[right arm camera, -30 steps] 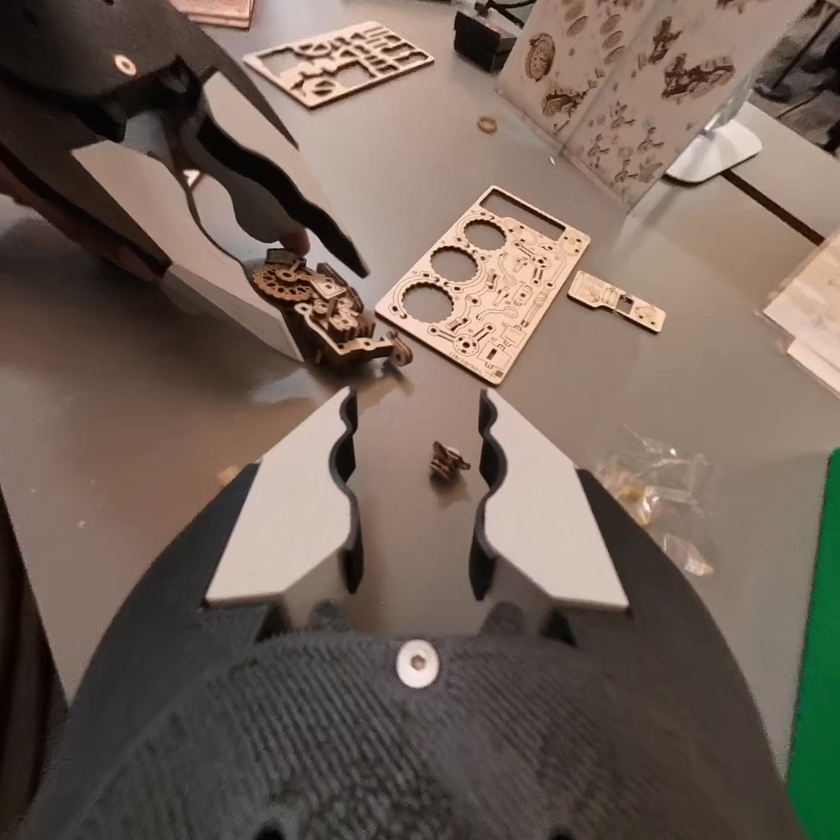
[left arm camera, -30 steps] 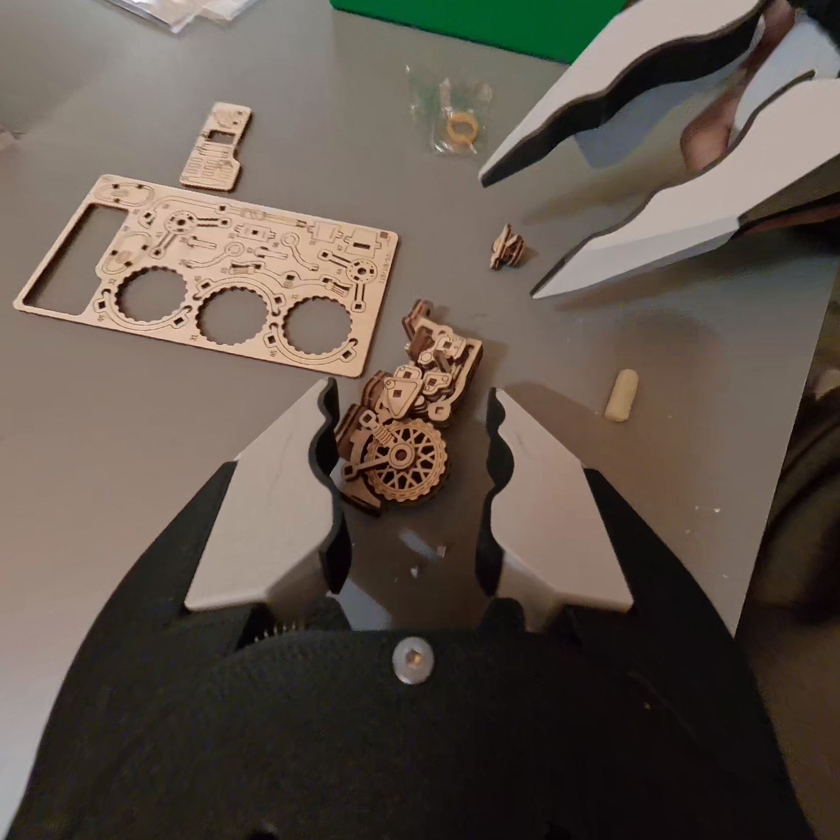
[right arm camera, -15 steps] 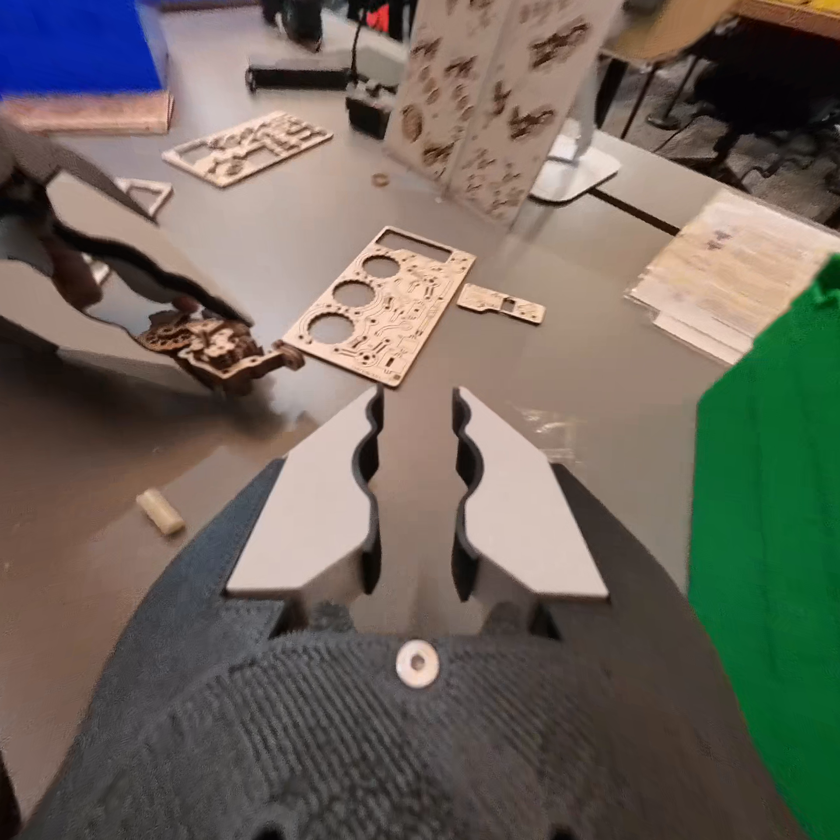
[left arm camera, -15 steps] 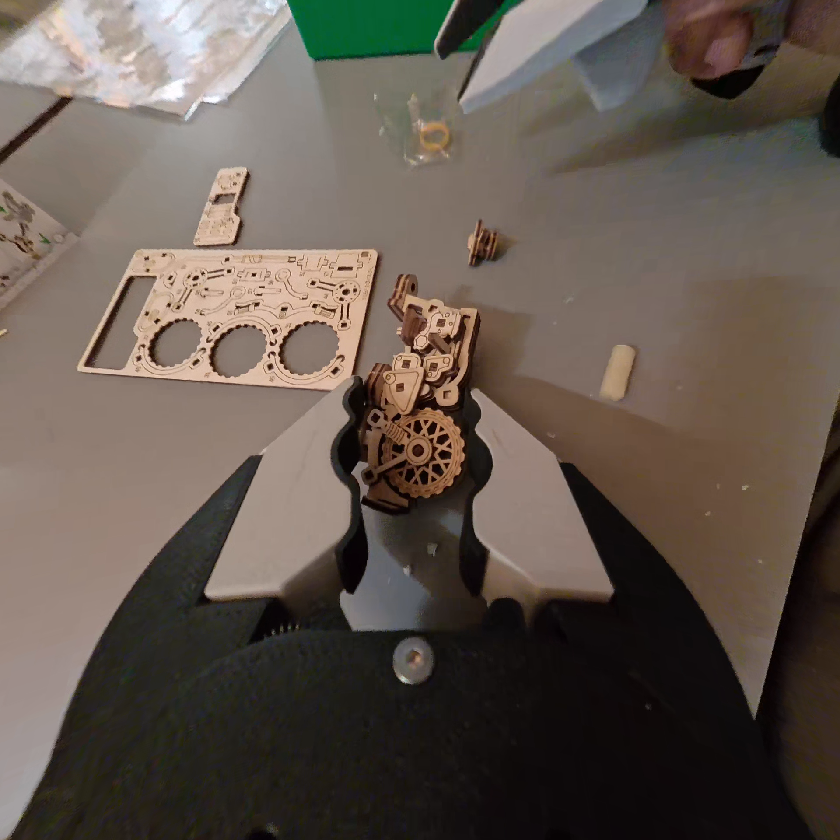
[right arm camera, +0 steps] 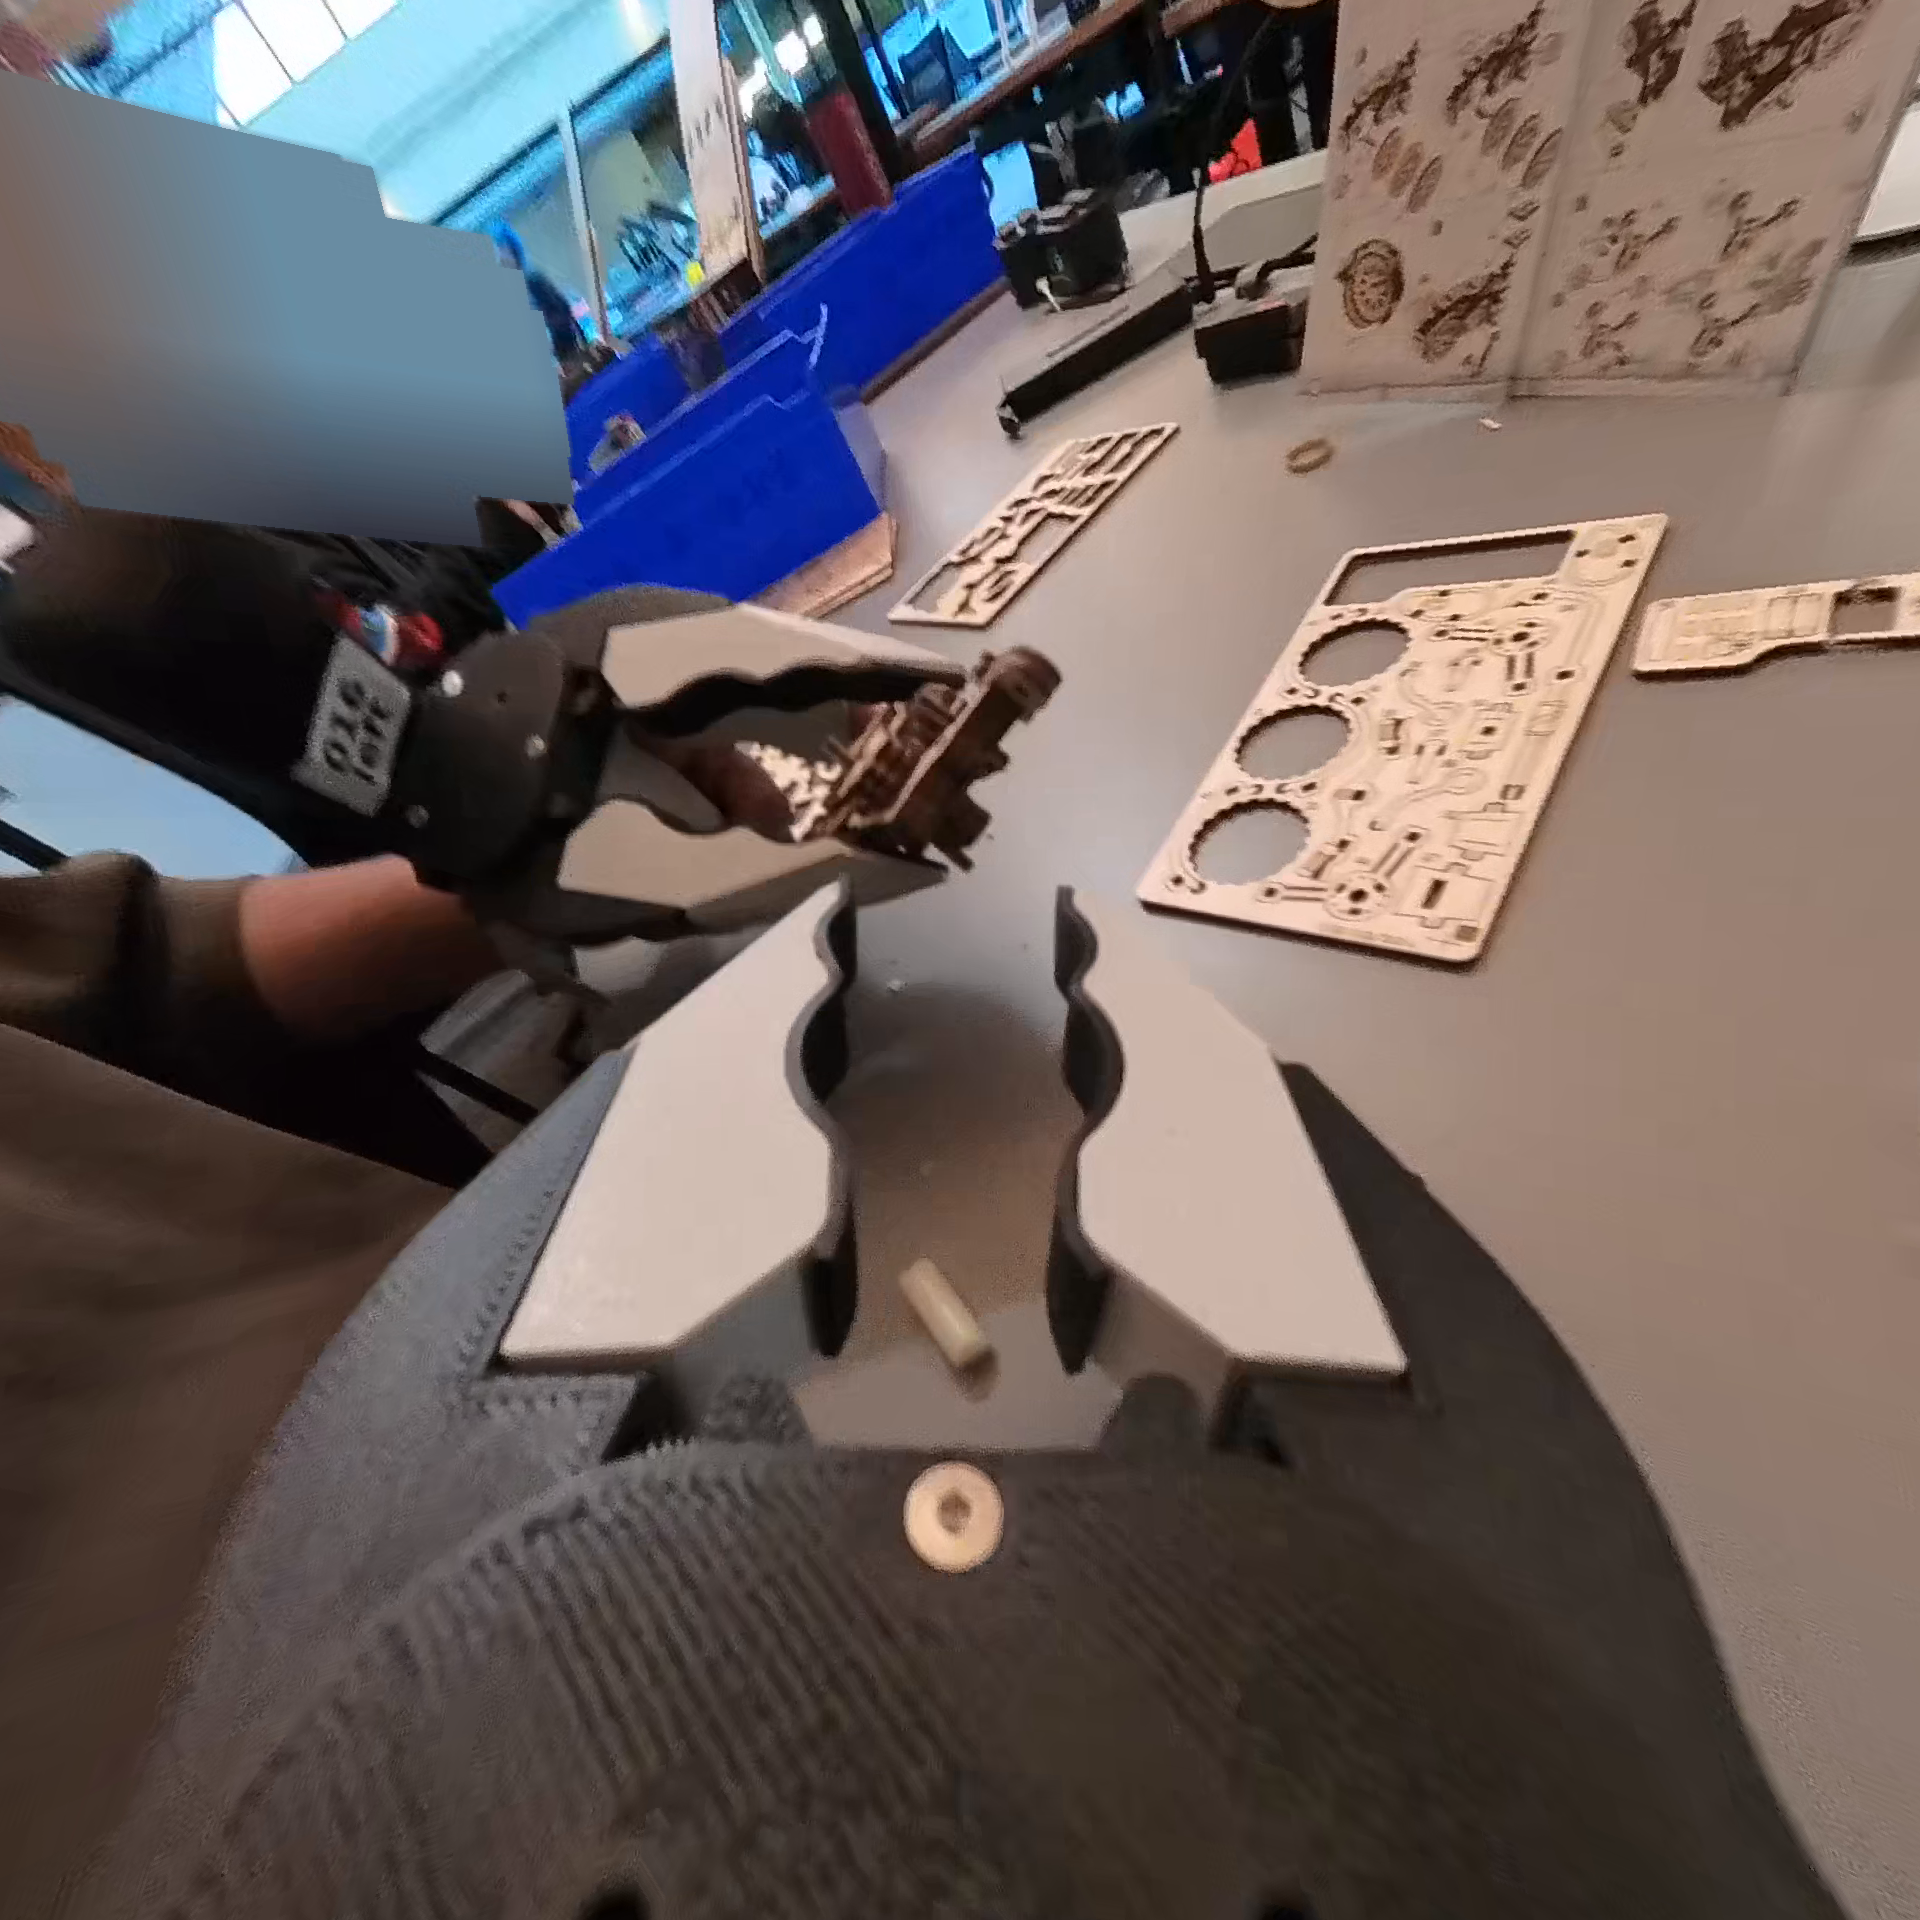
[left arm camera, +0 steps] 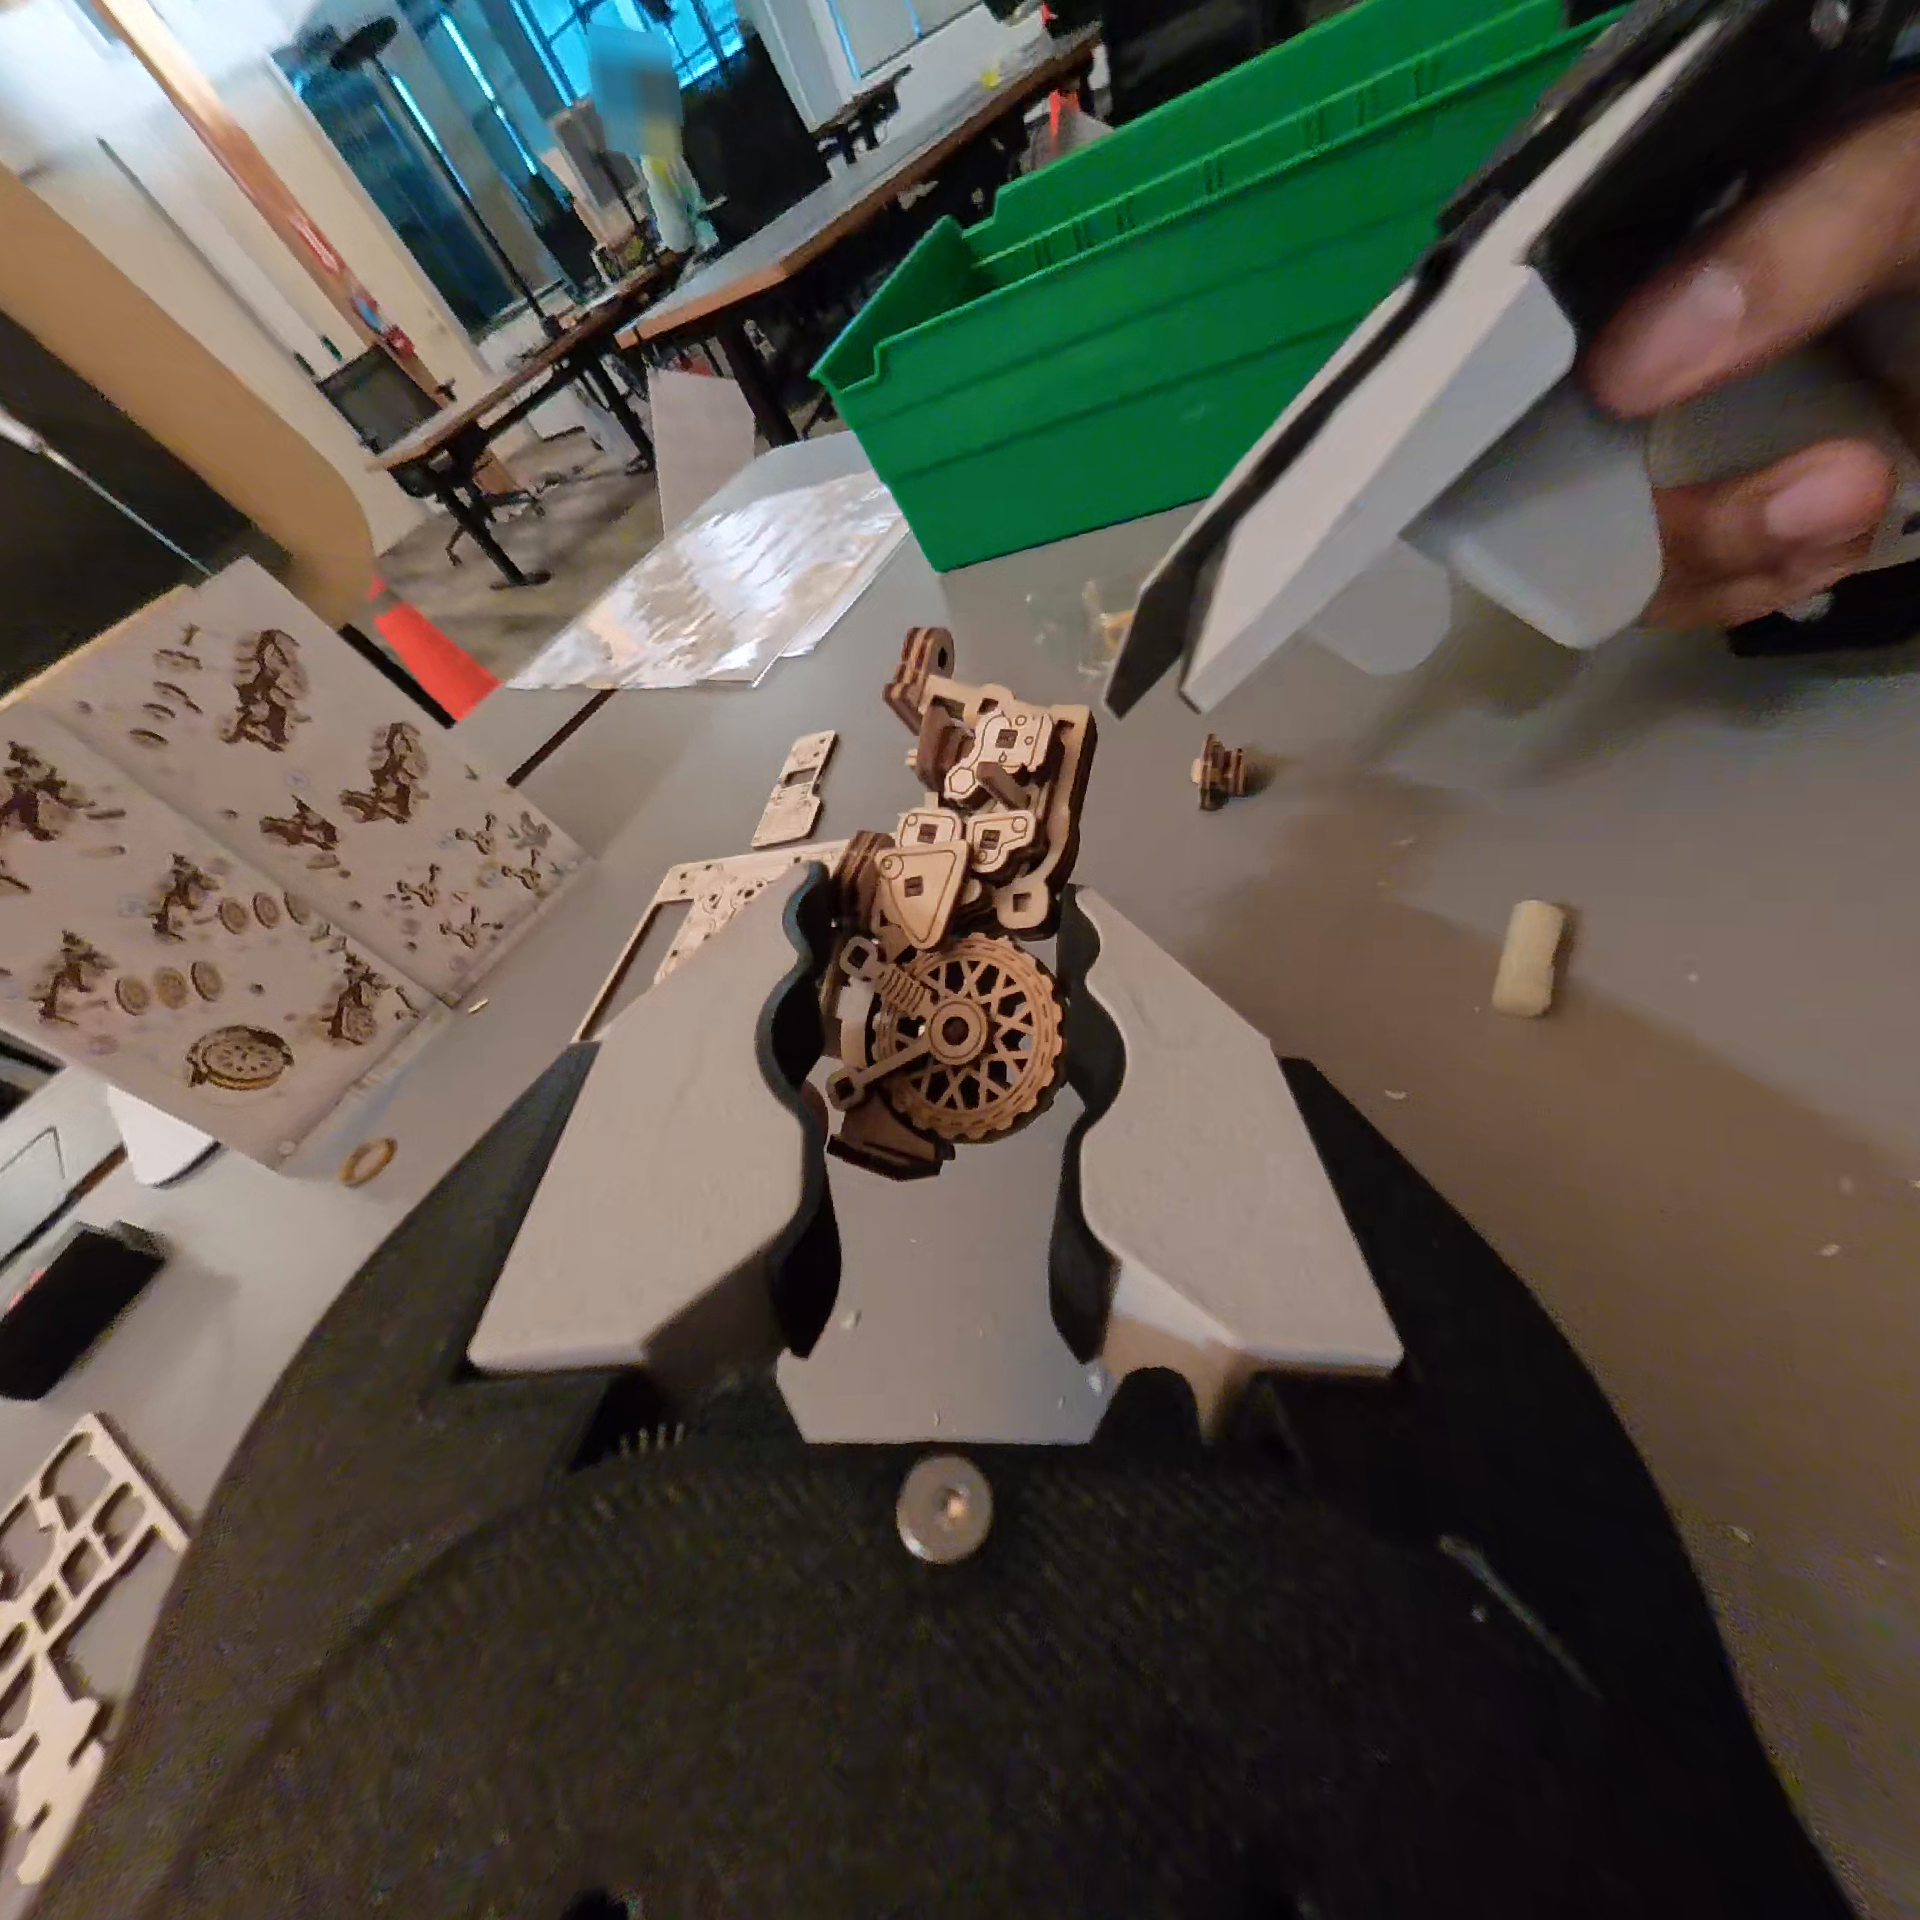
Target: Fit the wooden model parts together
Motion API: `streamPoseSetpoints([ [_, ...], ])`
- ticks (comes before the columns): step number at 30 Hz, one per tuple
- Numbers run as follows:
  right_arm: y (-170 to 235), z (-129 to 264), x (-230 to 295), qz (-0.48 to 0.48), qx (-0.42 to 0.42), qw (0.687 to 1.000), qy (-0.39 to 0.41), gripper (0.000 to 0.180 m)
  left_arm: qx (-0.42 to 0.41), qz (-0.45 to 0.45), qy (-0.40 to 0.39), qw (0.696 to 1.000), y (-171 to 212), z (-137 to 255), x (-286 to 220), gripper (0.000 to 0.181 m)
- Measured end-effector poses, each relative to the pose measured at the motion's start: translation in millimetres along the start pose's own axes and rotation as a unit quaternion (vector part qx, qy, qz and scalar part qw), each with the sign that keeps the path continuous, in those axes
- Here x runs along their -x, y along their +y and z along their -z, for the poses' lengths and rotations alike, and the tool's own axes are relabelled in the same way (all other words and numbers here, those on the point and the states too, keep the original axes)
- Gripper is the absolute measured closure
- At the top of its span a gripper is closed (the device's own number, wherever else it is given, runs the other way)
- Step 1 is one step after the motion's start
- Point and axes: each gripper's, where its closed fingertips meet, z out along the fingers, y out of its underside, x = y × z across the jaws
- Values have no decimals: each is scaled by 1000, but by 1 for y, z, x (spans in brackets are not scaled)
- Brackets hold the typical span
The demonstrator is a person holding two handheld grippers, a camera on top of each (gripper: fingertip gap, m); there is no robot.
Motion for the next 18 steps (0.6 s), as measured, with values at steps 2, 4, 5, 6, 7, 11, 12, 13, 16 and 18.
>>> streamPoseSetpoints([
  [2, -4, -2, 4, -29, -17, 999, -15, 143, -1, -5, 11, 1000, 0, -1, -7, 139],
  [4, -4, -4, 6, -65, -24, 997, -37, 143, -3, -5, 17, 1000, -2, -2, -12, 139],
  [5, -2, -5, 7, -84, -22, 995, -49, 144, -6, -8, 17, 1000, -3, -2, -14, 139],
  [6, 1, -6, 8, -100, -18, 993, -61, 148, -7, -10, 19, 1000, -4, -3, -15, 139],
  [7, 3, -7, 9, -111, -14, 991, -72, 154, -7, -11, 22, 1000, -4, -3, -17, 139],
  [11, 7, -9, 10, -126, -6, 988, -86, 159, -3, -1, 28, 1000, -2, -3, -19, 139],
  [12, 7, -9, 10, -126, -5, 988, -87, 159, -4, 4, 31, 1000, -1, -2, -19, 139],
  [13, 7, -9, 11, -126, -5, 988, -88, 159, -4, 9, 33, 999, -2, -2, -19, 138],
  [16, 7, -9, 11, -125, -7, 988, -91, 160, -8, 23, 37, 999, -2, -2, -19, 133],
  [18, 7, -9, 10, -123, -9, 988, -91, 160, -12, 34, 41, 999, -4, -2, -19, 128],
])
